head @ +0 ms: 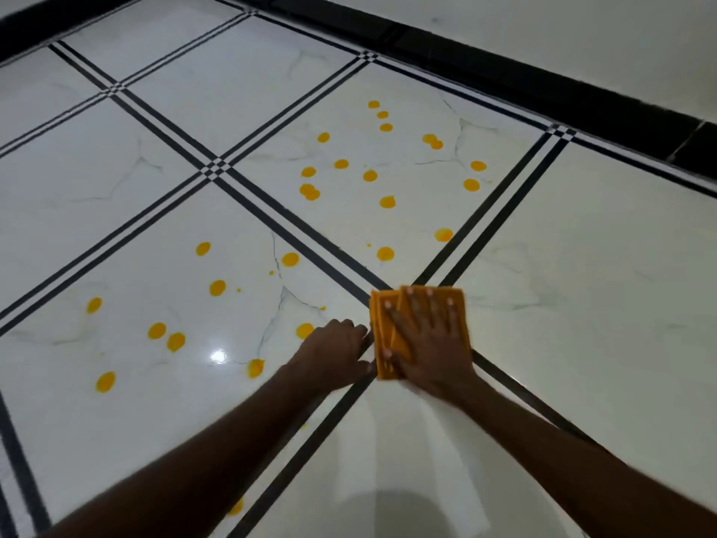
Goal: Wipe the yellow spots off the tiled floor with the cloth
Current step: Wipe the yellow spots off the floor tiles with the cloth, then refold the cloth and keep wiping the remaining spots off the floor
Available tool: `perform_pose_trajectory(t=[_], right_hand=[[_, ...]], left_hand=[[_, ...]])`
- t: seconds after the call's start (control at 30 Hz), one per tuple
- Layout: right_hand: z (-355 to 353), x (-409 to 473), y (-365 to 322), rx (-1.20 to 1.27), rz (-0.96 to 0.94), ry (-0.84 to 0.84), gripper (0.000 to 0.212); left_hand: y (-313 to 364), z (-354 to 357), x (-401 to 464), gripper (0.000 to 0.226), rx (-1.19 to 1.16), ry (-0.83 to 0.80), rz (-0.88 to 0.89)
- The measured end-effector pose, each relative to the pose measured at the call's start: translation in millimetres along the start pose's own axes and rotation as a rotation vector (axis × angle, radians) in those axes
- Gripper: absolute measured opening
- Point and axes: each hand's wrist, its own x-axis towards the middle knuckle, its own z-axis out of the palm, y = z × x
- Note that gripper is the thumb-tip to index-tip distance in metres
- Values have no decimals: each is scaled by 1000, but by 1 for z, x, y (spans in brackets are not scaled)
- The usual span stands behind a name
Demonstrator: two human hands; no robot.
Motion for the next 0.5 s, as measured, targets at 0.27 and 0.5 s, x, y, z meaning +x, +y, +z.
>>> perform_pose_trajectory(t=[0.27, 0.5], right_hand=[[-29, -15, 98, -18, 399, 0, 83], [-30, 28, -20, -41, -113, -163, 71]], left_hand=[[-15, 22, -24, 60, -63, -12, -2], [-20, 4, -13, 45, -129, -57, -76]])
